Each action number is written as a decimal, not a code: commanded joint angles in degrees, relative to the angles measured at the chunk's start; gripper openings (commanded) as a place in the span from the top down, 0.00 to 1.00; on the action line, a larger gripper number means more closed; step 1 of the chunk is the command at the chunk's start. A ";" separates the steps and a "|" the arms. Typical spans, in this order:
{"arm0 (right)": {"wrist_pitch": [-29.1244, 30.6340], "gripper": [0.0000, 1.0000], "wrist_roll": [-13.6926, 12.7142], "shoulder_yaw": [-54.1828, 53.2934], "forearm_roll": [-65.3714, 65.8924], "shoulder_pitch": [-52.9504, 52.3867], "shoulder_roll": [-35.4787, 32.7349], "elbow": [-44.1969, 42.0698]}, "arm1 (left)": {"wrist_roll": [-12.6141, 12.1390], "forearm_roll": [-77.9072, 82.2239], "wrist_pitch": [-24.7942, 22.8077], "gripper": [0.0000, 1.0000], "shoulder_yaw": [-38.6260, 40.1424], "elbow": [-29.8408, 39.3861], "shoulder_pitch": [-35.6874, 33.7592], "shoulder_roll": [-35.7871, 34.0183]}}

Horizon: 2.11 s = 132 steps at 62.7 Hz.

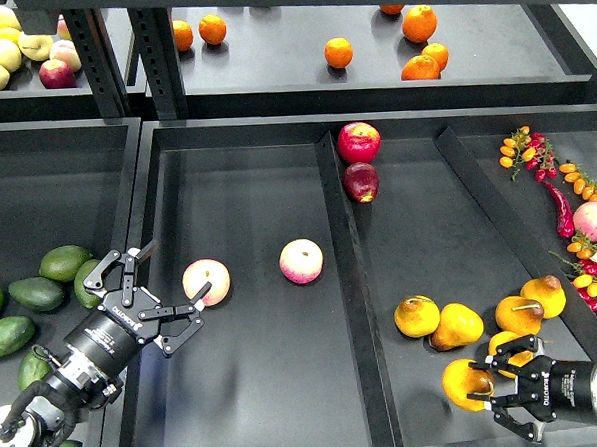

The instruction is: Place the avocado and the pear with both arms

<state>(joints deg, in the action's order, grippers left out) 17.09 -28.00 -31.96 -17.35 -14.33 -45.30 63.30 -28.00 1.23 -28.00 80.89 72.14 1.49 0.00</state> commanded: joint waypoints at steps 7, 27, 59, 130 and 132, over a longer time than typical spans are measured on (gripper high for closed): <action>0.13 0.85 0.00 -0.12 1.97 -0.08 3.37 -3.18 | 0.00 0.00 0.00 0.01 0.06 0.02 0.00 0.00; 0.13 0.71 0.00 -0.30 3.11 -0.78 5.57 -6.70 | 0.00 0.00 0.00 0.01 0.15 0.02 0.00 0.00; -2.85 0.01 0.00 -0.39 3.82 -2.02 5.31 -4.59 | 0.00 0.00 0.00 0.01 -0.03 -0.07 0.09 0.00; 0.13 0.00 0.00 -44.07 1.44 -16.17 45.30 -19.70 | 0.00 -2.90 0.00 0.01 1.64 -3.58 -1.23 0.00; 0.83 0.00 0.00 -44.16 1.53 -15.82 45.30 -20.32 | 0.00 -3.17 0.00 0.01 1.73 -3.85 -1.75 0.00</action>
<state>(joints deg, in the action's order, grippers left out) 15.12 -28.00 -76.07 -15.90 -30.79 -2.43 45.08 -28.00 -1.10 -28.00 82.30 69.13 0.84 0.00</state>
